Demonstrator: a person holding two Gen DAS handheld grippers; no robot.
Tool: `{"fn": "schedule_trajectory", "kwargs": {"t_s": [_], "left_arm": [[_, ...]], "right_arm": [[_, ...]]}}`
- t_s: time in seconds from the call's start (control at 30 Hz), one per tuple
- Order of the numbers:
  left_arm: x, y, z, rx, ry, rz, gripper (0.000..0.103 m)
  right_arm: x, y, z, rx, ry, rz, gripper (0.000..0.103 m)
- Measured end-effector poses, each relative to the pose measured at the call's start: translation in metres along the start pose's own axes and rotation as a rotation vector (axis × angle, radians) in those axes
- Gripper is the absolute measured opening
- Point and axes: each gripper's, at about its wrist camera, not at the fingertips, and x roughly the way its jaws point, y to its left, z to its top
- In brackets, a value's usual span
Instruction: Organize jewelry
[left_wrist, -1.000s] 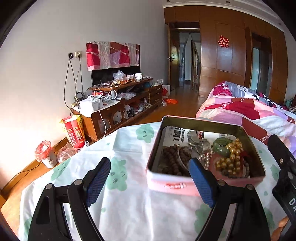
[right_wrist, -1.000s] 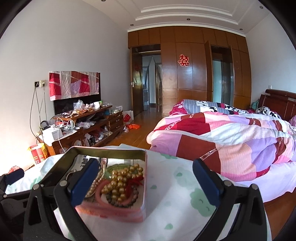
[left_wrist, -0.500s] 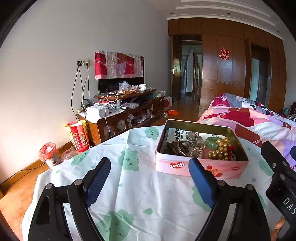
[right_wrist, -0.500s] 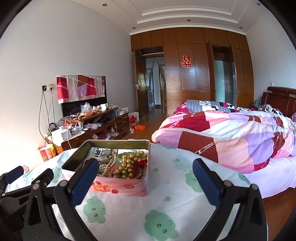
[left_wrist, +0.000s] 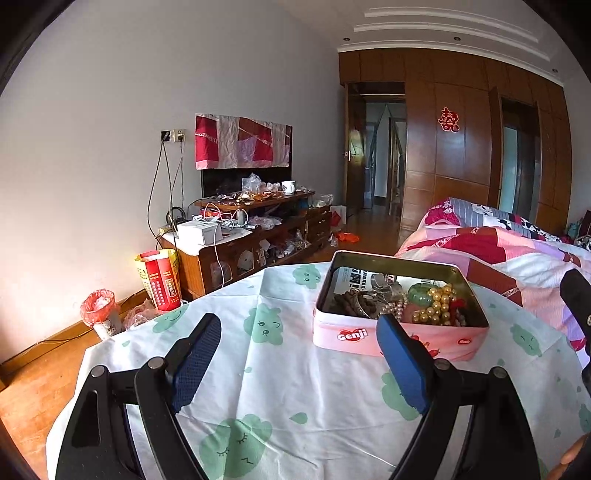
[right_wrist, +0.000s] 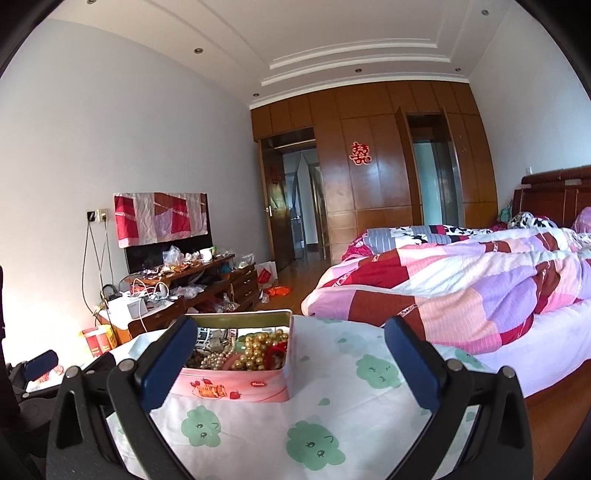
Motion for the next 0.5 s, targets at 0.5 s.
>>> {"fn": "schedule_trajectory", "kwargs": {"t_s": [0.5], "left_arm": [[-0.0011, -0.0043, -0.001, 0.017, -0.001, -0.001, 0.086]], "right_arm": [[0.0015, -0.0053, -0.0039, 0.017, 0.013, -0.002, 0.103]]}}
